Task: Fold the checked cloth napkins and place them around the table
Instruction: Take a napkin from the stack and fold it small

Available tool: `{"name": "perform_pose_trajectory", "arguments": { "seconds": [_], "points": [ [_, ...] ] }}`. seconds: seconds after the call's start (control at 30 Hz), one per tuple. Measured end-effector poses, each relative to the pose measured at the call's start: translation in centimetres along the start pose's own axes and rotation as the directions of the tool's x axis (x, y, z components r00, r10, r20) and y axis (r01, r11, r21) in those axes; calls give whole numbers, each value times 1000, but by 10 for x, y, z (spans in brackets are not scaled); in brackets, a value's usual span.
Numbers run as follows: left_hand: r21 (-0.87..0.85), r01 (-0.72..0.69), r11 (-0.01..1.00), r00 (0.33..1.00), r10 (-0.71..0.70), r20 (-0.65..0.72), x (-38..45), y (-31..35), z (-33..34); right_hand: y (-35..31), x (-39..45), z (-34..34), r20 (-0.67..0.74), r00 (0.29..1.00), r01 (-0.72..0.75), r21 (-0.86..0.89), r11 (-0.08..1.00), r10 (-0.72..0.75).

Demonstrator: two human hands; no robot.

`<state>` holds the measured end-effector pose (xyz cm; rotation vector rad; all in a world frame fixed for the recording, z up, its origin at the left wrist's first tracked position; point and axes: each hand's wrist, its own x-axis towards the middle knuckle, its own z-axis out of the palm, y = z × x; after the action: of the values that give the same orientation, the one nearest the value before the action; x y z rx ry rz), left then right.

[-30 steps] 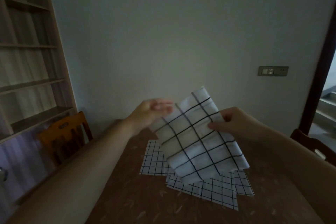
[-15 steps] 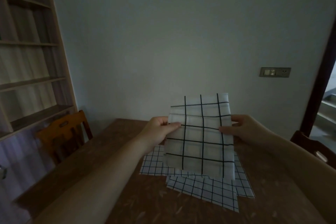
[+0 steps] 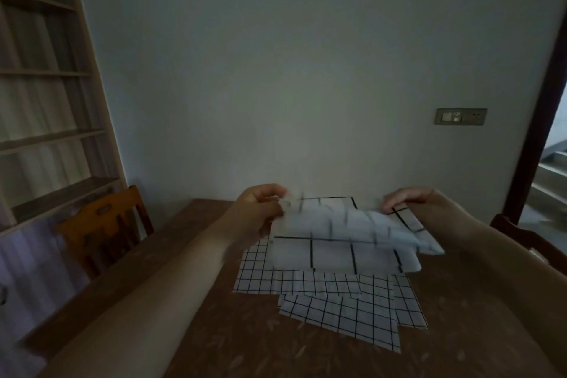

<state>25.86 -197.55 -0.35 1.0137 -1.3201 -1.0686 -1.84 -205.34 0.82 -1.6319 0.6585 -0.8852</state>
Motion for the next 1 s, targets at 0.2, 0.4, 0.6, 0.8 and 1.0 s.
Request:
{"name": "perform_pose_trajectory", "arguments": {
  "seconds": [0.2, 0.4, 0.6, 0.8, 1.0],
  "points": [
    [-81, 107, 991, 989, -114, -94, 0, 3, 13, -4, 1, 5, -100, 993, 66, -4, 998, -66],
    [-194, 319, 927, 946, -325, 6, 0, 0, 16, -9, 0, 4, -190, 963, 135, -268, 954, -190],
    [119, 154, 981, 983, -140, -118, 3, -4, 26, -8, -5, 2, -156, 984, 40, -279, 960, -86],
    [415, 37, 909, 992, -84, 95, 3, 2, 32, -14, 4, 21, -70, 986, 63, -685, 726, -152],
    [378, 32, 925, 975, -112, 191, 2, 6, 35, -16, 9, 46, -19, 986, 115, -646, 754, -167]
  ]
}}
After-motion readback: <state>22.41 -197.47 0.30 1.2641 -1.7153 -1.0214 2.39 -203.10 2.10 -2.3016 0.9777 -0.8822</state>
